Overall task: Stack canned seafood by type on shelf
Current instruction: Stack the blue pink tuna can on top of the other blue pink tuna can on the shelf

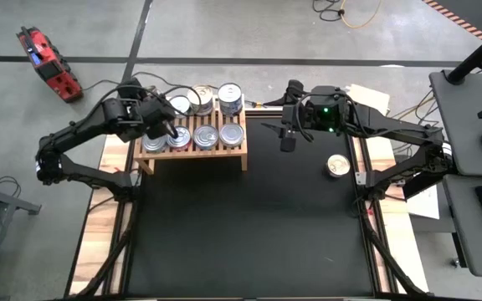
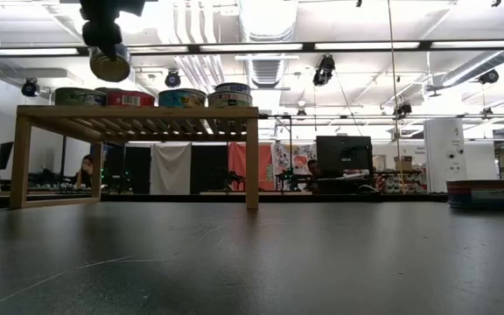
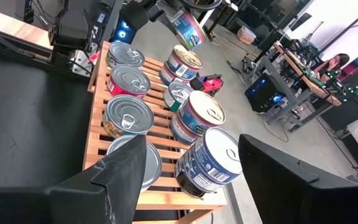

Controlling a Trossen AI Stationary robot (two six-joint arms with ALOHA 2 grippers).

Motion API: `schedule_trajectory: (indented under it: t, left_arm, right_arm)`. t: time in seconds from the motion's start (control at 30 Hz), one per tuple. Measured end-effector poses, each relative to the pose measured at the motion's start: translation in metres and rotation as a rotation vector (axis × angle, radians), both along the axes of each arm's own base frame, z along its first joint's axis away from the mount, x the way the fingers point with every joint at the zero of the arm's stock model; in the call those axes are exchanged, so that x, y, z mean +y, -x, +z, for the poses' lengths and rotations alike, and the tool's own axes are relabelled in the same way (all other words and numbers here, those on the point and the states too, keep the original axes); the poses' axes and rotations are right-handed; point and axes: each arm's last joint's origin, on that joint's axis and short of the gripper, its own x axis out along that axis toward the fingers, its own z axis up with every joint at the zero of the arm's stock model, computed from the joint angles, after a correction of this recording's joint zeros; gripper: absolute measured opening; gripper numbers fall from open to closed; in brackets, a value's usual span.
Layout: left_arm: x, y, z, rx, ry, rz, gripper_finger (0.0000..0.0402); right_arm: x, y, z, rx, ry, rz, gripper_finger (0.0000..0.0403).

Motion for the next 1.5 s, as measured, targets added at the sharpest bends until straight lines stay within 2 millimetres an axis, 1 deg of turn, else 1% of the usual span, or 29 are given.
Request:
schedule_trajectory:
  t: [0.2, 0.47, 0.87, 1.07, 1.27, 1.5]
  left_arm:
    - [0.001, 0.0, 0.0, 0.016, -0.002, -0.008, 0.0186]
    - [0.008, -0.006, -0.005, 0.026, 0.007, 0.029, 0.0186]
    - [0.015, -0.008, -0.008, 0.03, 0.015, 0.057, 0.0186]
    - [0.016, -0.01, -0.008, 0.009, 0.035, 0.049, 0.0186]
    - [0.022, -0.008, -0.007, -0.012, 0.025, 0.079, 0.0186]
    - [0.029, -0.006, -0.006, -0.024, 0.014, 0.107, 0.0186]
  right_arm:
    - [-0.003, 0.001, -0.001, 0.001, -0.001, -0.01, 0.0243]
    - [-0.006, 0.001, -0.004, 0.01, -0.004, -0.022, 0.0233]
    - [-0.006, 0.001, -0.004, 0.01, -0.014, -0.025, 0.0249]
    - [-0.006, 0.001, -0.004, 0.007, -0.026, -0.028, 0.0242]
    - [-0.006, 0.001, -0.004, 0.007, -0.029, -0.029, 0.0235]
    - [-0.006, 0.001, -0.004, 0.003, -0.038, -0.032, 0.0246]
